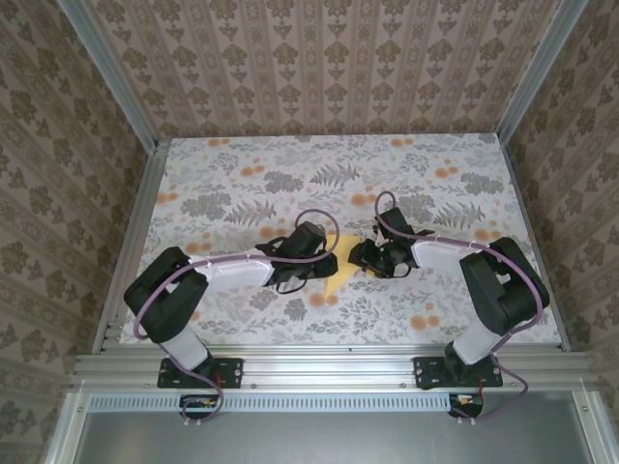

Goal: Fold a paper plane with a square sheet of paper (pick it up from the middle)

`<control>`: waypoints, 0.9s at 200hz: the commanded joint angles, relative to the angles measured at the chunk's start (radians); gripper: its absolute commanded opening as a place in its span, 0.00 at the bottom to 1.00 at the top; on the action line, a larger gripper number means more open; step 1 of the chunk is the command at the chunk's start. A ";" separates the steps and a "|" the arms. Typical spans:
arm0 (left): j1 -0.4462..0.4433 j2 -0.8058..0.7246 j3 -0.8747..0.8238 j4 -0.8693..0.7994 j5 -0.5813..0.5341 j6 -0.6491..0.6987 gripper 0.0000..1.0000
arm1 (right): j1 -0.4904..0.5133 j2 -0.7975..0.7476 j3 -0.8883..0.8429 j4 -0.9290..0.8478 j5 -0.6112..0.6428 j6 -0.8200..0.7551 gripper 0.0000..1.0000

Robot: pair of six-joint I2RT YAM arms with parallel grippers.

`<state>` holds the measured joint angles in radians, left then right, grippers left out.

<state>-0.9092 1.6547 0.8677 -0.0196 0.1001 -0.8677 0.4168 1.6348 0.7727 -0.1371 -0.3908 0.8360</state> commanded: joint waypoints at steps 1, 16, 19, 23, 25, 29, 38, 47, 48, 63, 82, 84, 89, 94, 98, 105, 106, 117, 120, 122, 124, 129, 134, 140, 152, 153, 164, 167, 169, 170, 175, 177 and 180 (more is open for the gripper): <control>-0.006 0.032 0.039 -0.037 0.001 0.034 0.27 | 0.002 0.012 0.004 -0.010 -0.022 -0.010 0.49; -0.005 0.039 0.043 -0.048 -0.013 0.030 0.21 | 0.002 0.008 0.002 -0.005 -0.031 -0.014 0.49; -0.005 0.040 0.043 -0.050 -0.018 0.027 0.19 | 0.002 0.008 0.002 -0.004 -0.033 -0.014 0.49; -0.003 0.040 0.042 -0.053 -0.022 0.024 0.18 | 0.002 0.005 0.002 -0.002 -0.037 -0.015 0.49; -0.002 0.040 0.041 -0.053 -0.025 0.022 0.17 | 0.003 0.004 0.000 0.000 -0.039 -0.015 0.49; -0.002 0.041 0.039 -0.054 -0.030 0.018 0.15 | 0.002 0.004 0.000 0.003 -0.043 -0.017 0.49; 0.003 0.038 0.031 -0.052 -0.034 0.009 0.14 | 0.002 0.002 -0.002 0.008 -0.050 -0.017 0.49; 0.005 0.036 0.022 -0.045 -0.034 0.000 0.13 | 0.003 0.002 -0.004 0.012 -0.057 -0.018 0.49; 0.006 0.036 0.021 -0.045 -0.035 -0.001 0.13 | 0.002 0.002 -0.004 0.013 -0.058 -0.017 0.49; 0.008 0.033 0.013 -0.041 -0.037 -0.007 0.13 | 0.003 0.003 -0.004 0.021 -0.071 -0.016 0.48; 0.010 0.031 0.000 -0.028 -0.033 -0.019 0.12 | 0.005 0.005 -0.006 0.036 -0.089 -0.011 0.46; 0.011 0.030 -0.003 -0.026 -0.032 -0.019 0.12 | 0.004 0.005 -0.006 0.037 -0.090 -0.012 0.46; 0.010 0.030 -0.008 -0.023 -0.030 -0.023 0.12 | 0.004 0.007 -0.006 0.039 -0.092 -0.009 0.46; 0.012 0.028 -0.010 -0.021 -0.029 -0.024 0.12 | 0.004 0.008 -0.006 0.042 -0.097 -0.009 0.45; 0.013 0.028 -0.011 -0.020 -0.028 -0.025 0.12 | 0.004 0.011 -0.006 0.046 -0.101 -0.009 0.45; 0.012 0.028 -0.013 -0.020 -0.029 -0.027 0.12 | 0.004 0.015 -0.006 0.050 -0.103 -0.006 0.44; 0.013 0.027 -0.013 -0.020 -0.030 -0.027 0.12 | 0.004 0.015 -0.006 0.051 -0.104 -0.005 0.44; 0.014 0.027 -0.015 -0.020 -0.030 -0.027 0.12 | 0.004 0.022 -0.004 0.059 -0.114 -0.002 0.43; 0.013 0.028 -0.014 -0.019 -0.029 -0.027 0.12 | 0.005 0.024 -0.004 0.060 -0.118 -0.002 0.43; 0.015 0.027 -0.014 -0.019 -0.029 -0.028 0.12 | 0.005 0.026 -0.004 0.062 -0.120 -0.001 0.43; 0.014 0.028 -0.015 -0.020 -0.031 -0.028 0.12 | 0.005 0.027 -0.004 0.063 -0.121 0.000 0.43; 0.014 0.028 -0.016 -0.019 -0.031 -0.028 0.12 | 0.005 0.030 -0.004 0.067 -0.126 0.003 0.43; 0.013 0.027 -0.015 -0.019 -0.031 -0.028 0.12 | 0.005 0.034 -0.004 0.072 -0.132 0.005 0.43; 0.015 0.027 -0.016 -0.020 -0.031 -0.028 0.12 | 0.007 0.039 -0.006 0.083 -0.139 0.008 0.43; 0.015 0.028 -0.017 -0.021 -0.033 -0.030 0.13 | 0.008 0.046 -0.012 0.107 -0.155 0.016 0.42; 0.015 0.028 -0.018 -0.021 -0.033 -0.030 0.13 | 0.008 0.046 -0.013 0.109 -0.156 0.017 0.42; 0.017 0.028 -0.018 -0.022 -0.034 -0.031 0.12 | 0.011 0.052 -0.016 0.126 -0.171 0.020 0.41; 0.017 0.028 -0.017 -0.023 -0.035 -0.032 0.12 | 0.012 0.051 -0.018 0.133 -0.174 0.021 0.40; 0.017 0.028 -0.018 -0.022 -0.036 -0.031 0.13 | 0.013 0.051 -0.019 0.136 -0.176 0.021 0.40; 0.017 0.028 -0.018 -0.022 -0.036 -0.031 0.13 | 0.013 0.051 -0.019 0.137 -0.177 0.021 0.40; 0.018 0.030 -0.017 -0.022 -0.036 -0.030 0.12 | 0.014 0.052 -0.022 0.144 -0.182 0.022 0.40; 0.018 0.030 -0.017 -0.022 -0.036 -0.029 0.12 | 0.015 0.052 -0.023 0.146 -0.183 0.022 0.40; 0.019 0.030 -0.018 -0.022 -0.036 -0.030 0.12 | 0.016 0.050 -0.023 0.149 -0.184 0.023 0.39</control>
<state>-0.9009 1.6852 0.8635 -0.0376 0.0811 -0.8841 0.4210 1.6703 0.7681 -0.0399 -0.5201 0.8429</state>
